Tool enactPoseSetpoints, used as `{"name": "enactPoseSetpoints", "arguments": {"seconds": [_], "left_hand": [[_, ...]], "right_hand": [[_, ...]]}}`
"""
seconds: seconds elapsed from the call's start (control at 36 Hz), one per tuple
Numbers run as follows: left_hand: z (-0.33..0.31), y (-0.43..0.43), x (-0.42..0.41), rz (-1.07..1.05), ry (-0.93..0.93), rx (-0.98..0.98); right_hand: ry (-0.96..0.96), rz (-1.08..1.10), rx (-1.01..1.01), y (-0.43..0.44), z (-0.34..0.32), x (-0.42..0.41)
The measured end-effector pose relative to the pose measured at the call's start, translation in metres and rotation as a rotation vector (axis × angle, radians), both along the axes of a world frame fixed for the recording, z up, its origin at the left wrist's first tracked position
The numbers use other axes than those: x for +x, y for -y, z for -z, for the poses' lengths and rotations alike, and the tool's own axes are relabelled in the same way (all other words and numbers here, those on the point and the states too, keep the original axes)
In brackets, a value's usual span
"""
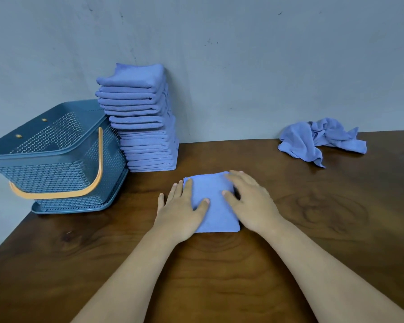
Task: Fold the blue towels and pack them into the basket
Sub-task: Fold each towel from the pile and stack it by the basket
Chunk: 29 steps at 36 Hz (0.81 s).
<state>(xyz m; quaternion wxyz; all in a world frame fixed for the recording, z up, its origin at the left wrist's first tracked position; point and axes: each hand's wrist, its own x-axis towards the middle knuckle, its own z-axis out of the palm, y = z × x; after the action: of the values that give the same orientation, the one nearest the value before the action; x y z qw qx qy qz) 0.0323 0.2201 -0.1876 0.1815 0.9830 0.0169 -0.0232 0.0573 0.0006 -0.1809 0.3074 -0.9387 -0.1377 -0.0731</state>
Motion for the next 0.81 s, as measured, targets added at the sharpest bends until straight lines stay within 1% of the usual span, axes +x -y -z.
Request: {"name": "enactPoseSetpoints", "arguments": {"seconds": [0.06,0.11,0.14,0.19,0.28,0.36,0.42,0.44,0.5,0.61,0.67,0.72,0.75,0.81], "left_hand": [[0.001,0.000,0.001,-0.001,0.011,0.008],[0.002,0.000,0.001,0.001,0.012,0.006],[0.002,0.001,0.001,0.004,0.011,0.003],[0.002,0.001,0.001,0.007,0.011,0.003],[-0.001,0.001,0.000,-0.001,0.012,-0.013],[-0.002,0.001,-0.002,-0.030,0.041,-0.112],[-0.004,-0.002,-0.001,-0.084,0.072,-0.246],[-0.006,-0.003,-0.001,-0.122,0.089,-0.343],[-0.012,-0.007,0.001,-0.178,0.122,-0.607],[-0.024,-0.014,0.002,-0.196,0.187,-1.149],[-0.031,-0.019,0.002,-0.157,0.137,-1.397],[-0.037,-0.023,0.000,-0.030,0.029,-1.567],[-0.040,-0.026,-0.002,0.019,-0.007,-1.617],[-0.044,-0.030,-0.002,0.058,0.019,-1.675]], "right_hand": [[0.025,0.206,-0.060,0.002,-0.003,0.003],[-0.039,0.261,-0.119,0.000,-0.003,0.007],[-0.078,0.255,-0.098,-0.002,-0.002,0.009],[-0.116,0.241,-0.006,-0.008,-0.003,0.014],[-0.109,0.233,0.114,-0.014,-0.005,0.019],[-0.172,0.180,0.303,-0.015,-0.007,0.018],[-0.222,0.104,0.468,-0.018,-0.010,0.014],[-0.219,0.068,0.530,-0.020,-0.013,0.012],[-0.199,0.000,0.643,-0.023,-0.022,0.008],[-0.171,-0.118,0.822,-0.031,-0.041,0.003],[-0.139,-0.155,0.863,-0.034,-0.054,0.002],[-0.100,-0.191,0.892,-0.036,-0.065,0.004],[-0.078,-0.207,0.900,-0.038,-0.070,0.004],[-0.029,-0.218,0.889,-0.039,-0.076,0.005]]}}
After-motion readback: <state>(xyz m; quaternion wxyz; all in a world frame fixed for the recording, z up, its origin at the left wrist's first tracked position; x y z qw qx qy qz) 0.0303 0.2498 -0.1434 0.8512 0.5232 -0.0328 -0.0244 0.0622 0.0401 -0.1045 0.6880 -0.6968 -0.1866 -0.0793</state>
